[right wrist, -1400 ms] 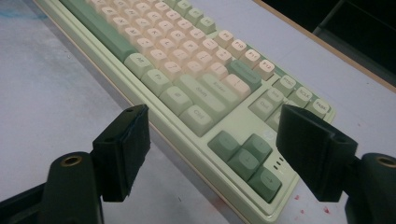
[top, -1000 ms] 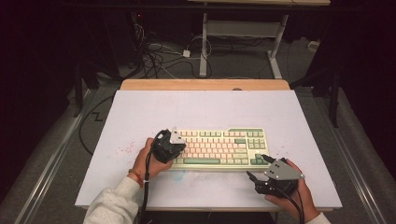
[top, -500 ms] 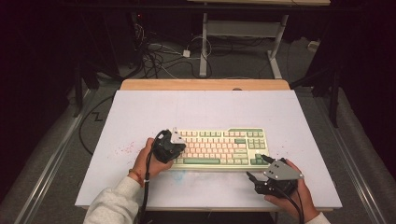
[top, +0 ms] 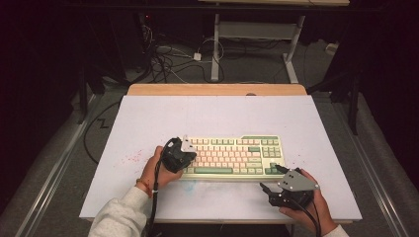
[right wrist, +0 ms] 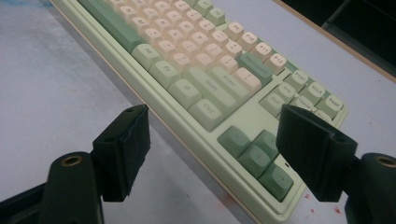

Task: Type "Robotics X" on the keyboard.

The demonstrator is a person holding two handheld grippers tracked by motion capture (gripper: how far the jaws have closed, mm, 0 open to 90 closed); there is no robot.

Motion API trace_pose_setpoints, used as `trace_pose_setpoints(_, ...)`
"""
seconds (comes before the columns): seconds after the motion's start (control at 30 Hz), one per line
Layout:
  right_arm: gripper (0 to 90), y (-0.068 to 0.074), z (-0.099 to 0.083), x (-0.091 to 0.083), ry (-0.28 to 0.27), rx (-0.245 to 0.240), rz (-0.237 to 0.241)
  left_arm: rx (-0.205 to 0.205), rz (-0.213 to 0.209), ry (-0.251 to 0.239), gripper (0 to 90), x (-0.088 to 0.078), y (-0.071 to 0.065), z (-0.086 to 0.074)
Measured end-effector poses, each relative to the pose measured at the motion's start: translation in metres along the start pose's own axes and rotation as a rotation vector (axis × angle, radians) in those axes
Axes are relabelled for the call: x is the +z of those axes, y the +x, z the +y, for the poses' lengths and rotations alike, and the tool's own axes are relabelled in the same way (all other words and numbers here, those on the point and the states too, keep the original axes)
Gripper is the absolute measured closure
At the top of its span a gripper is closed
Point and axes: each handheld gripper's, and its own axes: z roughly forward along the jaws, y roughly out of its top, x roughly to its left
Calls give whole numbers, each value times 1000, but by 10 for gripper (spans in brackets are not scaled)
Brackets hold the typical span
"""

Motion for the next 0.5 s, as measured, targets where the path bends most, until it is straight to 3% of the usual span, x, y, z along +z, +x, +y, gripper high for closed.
trace_pose_setpoints(0.5, 262, 0, 0, 0, 0, -6, 2, 4, 14, -26, 868, -6, -1, 1)
